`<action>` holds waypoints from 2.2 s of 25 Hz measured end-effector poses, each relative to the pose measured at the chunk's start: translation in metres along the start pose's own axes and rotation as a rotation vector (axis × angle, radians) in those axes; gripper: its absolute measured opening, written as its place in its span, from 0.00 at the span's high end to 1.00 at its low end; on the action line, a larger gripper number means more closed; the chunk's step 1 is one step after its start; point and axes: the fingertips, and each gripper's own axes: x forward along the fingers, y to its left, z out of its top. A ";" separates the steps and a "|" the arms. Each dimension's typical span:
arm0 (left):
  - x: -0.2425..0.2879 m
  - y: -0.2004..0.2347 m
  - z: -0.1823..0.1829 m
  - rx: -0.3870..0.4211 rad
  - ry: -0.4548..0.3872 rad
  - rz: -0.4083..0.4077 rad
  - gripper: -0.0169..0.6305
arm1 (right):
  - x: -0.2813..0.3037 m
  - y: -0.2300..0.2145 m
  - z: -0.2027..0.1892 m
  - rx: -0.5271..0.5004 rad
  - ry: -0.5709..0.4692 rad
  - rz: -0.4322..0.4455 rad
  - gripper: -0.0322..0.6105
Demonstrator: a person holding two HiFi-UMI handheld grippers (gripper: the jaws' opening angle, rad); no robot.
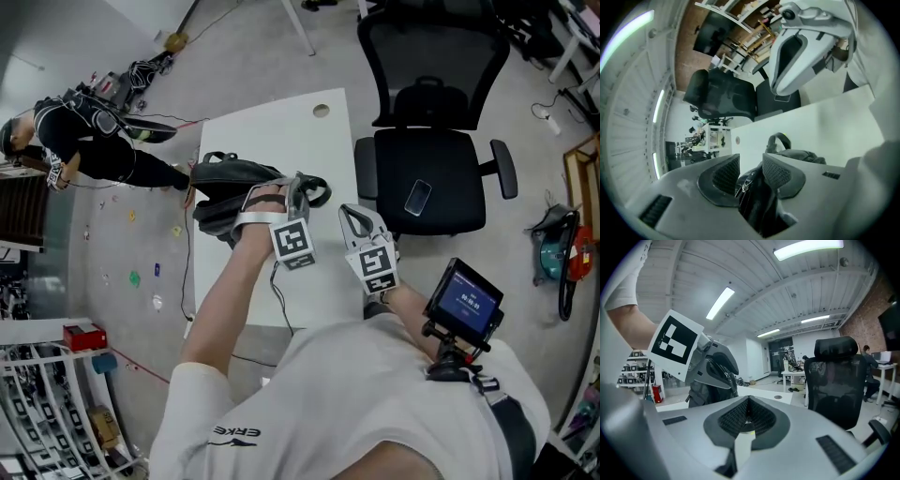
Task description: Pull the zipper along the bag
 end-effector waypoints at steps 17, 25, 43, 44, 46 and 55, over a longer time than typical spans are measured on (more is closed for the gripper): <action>0.040 -0.037 -0.049 0.150 0.349 -0.376 0.81 | 0.003 -0.024 -0.001 0.066 -0.009 -0.034 0.96; 0.039 -0.027 -0.047 0.036 0.333 -0.294 0.92 | 0.003 -0.025 -0.003 0.070 -0.004 -0.032 0.96; -0.001 0.026 -0.016 -0.255 0.066 0.041 0.95 | 0.016 0.002 0.007 0.011 -0.021 0.062 0.96; -0.004 0.029 -0.016 -0.264 0.058 0.053 0.95 | 0.019 0.007 0.009 0.001 -0.028 0.083 0.96; -0.009 0.034 -0.018 -0.285 0.042 0.075 0.95 | 0.026 0.019 0.014 -0.021 -0.039 0.126 0.96; -0.038 0.049 -0.052 -0.483 -0.060 0.138 0.95 | 0.067 0.093 0.027 -0.165 -0.021 0.294 0.95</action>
